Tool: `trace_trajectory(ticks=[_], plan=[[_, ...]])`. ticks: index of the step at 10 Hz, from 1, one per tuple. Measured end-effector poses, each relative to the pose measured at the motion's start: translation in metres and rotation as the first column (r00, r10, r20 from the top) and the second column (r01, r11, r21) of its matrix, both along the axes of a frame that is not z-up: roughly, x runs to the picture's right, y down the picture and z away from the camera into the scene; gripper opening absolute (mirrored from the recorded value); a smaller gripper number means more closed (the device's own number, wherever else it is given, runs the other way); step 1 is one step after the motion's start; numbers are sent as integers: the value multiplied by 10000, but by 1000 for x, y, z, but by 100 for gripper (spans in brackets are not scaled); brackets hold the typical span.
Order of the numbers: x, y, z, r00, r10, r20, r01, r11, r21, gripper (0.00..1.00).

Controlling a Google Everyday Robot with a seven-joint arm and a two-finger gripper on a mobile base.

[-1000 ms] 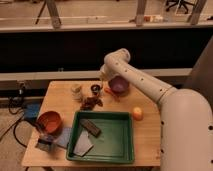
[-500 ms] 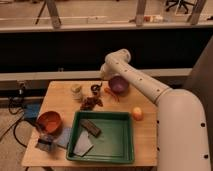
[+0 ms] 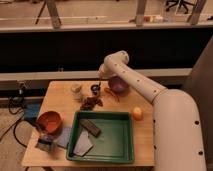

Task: Place fork in metal cup

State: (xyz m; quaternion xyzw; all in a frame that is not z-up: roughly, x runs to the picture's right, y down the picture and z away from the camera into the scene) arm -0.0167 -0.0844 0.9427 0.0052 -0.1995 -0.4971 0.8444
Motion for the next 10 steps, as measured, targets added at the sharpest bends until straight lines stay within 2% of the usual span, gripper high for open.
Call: trace_trajectory(ticks=[5,10], plan=[[2,-2,15,9982,-414,427,392,9980,495,0],[1,-7,23,9958,-558,720,493,9947,901,0]])
